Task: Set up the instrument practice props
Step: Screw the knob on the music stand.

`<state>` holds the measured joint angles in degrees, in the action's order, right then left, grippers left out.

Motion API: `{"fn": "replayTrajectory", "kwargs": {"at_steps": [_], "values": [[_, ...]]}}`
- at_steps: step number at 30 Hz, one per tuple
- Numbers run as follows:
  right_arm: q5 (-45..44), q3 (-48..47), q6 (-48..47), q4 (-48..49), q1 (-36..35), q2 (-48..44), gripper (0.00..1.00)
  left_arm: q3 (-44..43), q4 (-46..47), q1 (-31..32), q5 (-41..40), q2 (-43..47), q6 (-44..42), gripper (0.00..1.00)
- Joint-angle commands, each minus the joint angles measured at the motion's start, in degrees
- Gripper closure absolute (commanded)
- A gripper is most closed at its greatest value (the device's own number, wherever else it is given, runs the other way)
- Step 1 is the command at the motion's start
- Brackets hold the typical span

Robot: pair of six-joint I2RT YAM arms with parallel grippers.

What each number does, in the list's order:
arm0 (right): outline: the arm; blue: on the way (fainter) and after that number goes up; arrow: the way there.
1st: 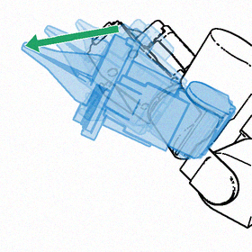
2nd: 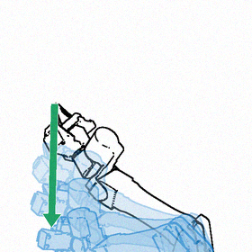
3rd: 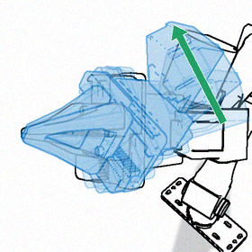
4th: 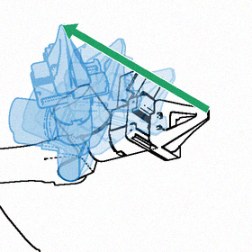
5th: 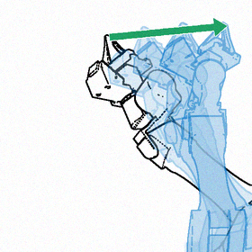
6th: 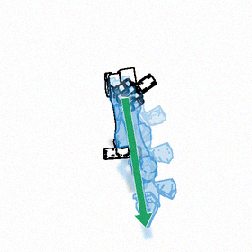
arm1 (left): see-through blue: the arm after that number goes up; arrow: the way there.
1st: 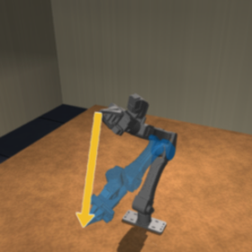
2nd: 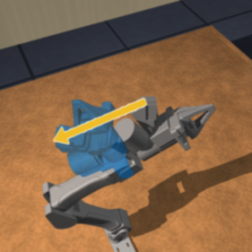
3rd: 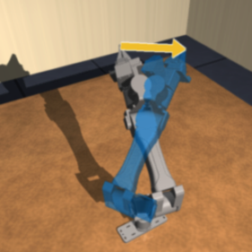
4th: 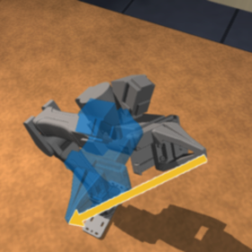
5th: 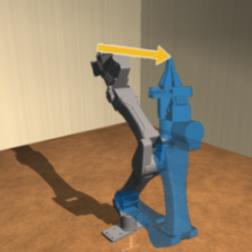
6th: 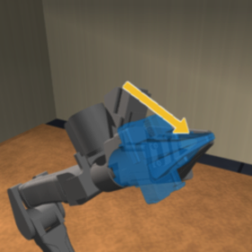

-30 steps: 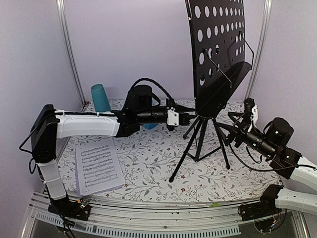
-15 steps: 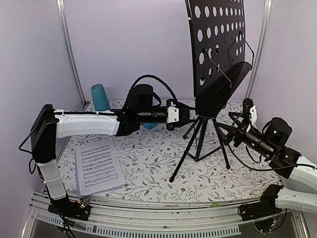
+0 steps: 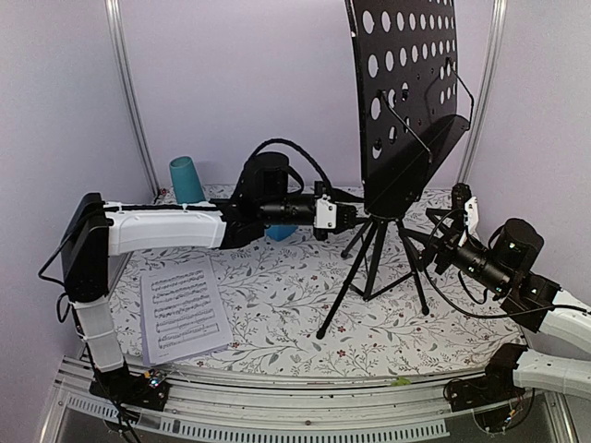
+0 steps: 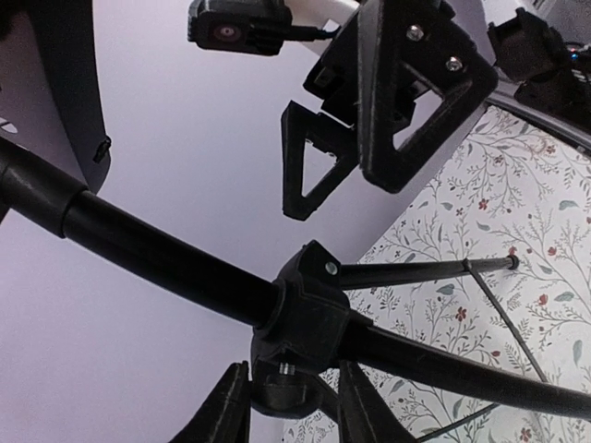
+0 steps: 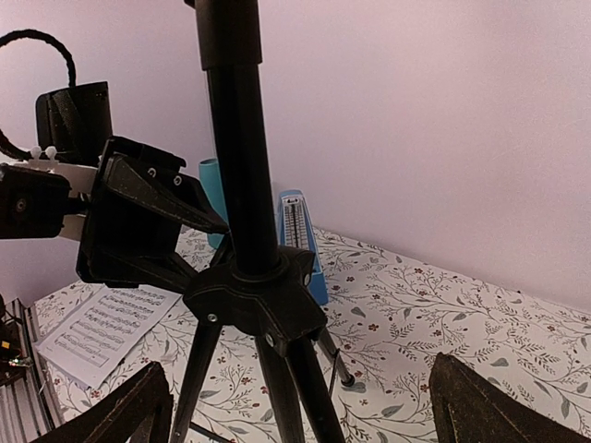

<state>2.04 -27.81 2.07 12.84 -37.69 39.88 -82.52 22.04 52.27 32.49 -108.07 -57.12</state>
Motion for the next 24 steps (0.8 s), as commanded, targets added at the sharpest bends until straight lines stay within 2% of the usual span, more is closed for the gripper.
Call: {"fn": "replayTrajectory", "kwargs": {"at_steps": [1, 5, 10, 18, 24], "values": [[0.11, -1.44, -0.27, 0.10, 0.25, 0.44, 0.01, 1.29, 1.38, -0.06, -2.45, -0.98, -5.09, 0.65], [0.63, -1.58, 0.11, 0.09, 0.18, 0.72, 0.01, 1.38, 4.08, -0.27, -3.86, -1.70, -5.77, 0.61], [0.98, -1.79, 0.52, -0.24, 0.25, 0.57, 0.01, 0.80, 6.02, -0.33, -4.28, -2.60, -7.21, 0.60], [1.28, -2.07, 0.73, -1.19, 0.25, 0.29, 0.01, 0.69, 7.20, -0.40, -4.44, -3.29, -8.35, 0.67], [1.34, -1.83, 1.09, -1.33, 0.25, 0.23, 0.01, -0.17, 2.44, -0.48, -2.80, -3.11, -7.38, 0.73]]}}
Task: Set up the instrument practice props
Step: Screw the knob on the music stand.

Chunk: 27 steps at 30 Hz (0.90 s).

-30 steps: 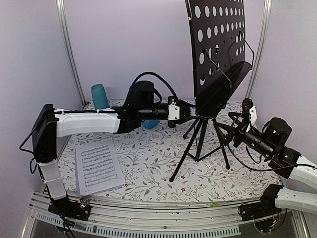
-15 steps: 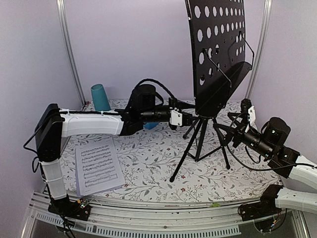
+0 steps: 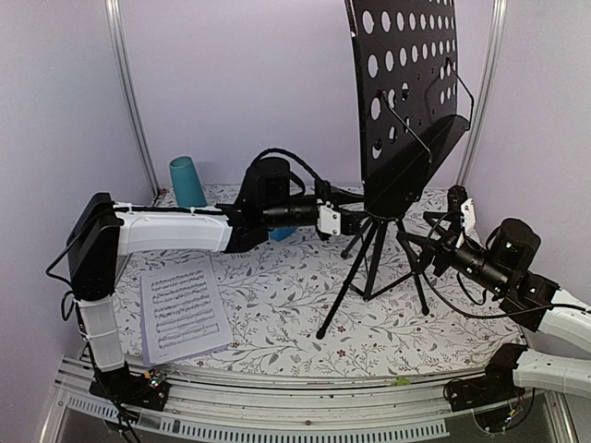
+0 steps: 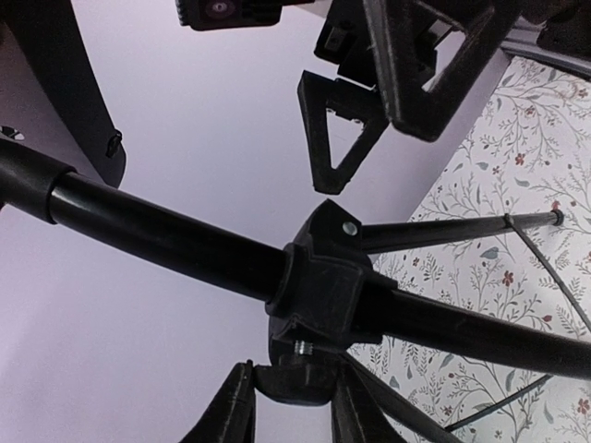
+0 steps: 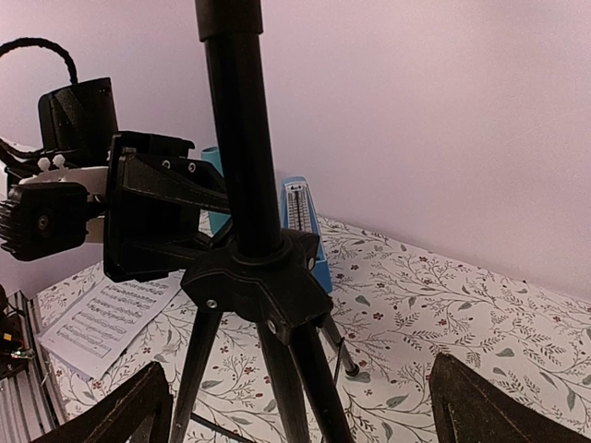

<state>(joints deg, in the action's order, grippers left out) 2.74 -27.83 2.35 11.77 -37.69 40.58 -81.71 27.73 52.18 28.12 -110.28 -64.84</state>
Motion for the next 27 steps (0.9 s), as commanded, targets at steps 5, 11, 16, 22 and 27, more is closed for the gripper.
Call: {"fn": "replayTrajectory", "kwargs": {"at_steps": [5, 11, 16, 22, 27], "values": [[0.99, -1.86, 0.99, -0.26, 0.25, -0.12, 0.01, -1.50, -7.49, -0.33, 3.37, -0.57, 1.39, 0.75], [1.38, -1.71, 1.15, -0.26, 0.21, 0.14, 0.01, -2.57, -12.51, -0.31, 5.09, -0.20, 4.11, 0.76], [1.49, -1.47, 1.25, -0.21, 0.24, 0.12, 0.01, -4.53, -19.72, -0.11, 6.61, 0.13, 7.71, 0.77], [1.73, -1.03, 1.32, 0.07, 0.21, 0.12, 0.01, -7.00, -28.12, 0.03, 10.47, 0.62, 13.74, 0.78], [2.00, -0.59, 1.37, 0.68, 0.24, 0.20, 0.01, -8.73, -32.92, -0.01, 13.75, 1.15, 18.74, 0.79]]}}
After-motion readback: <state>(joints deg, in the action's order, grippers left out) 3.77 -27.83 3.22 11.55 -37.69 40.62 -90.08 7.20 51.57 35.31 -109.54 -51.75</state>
